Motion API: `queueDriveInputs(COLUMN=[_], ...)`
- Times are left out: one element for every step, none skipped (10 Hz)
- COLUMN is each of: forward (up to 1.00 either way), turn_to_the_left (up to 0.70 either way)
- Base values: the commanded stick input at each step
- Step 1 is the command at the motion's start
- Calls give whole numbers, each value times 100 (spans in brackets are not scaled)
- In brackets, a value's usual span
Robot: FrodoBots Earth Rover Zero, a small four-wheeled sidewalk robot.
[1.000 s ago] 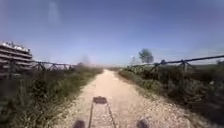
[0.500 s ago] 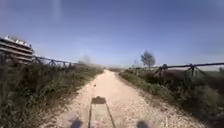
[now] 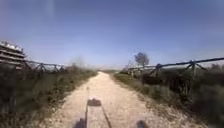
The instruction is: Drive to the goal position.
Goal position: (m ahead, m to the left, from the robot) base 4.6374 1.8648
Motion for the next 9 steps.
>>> queueDriveInputs(forward=[70, 70, 70, 70, 70, 70, 70, 70, 70], turn_to_the_left=[0, 0, 0, 0, 0, 0, 14, 18, 15])
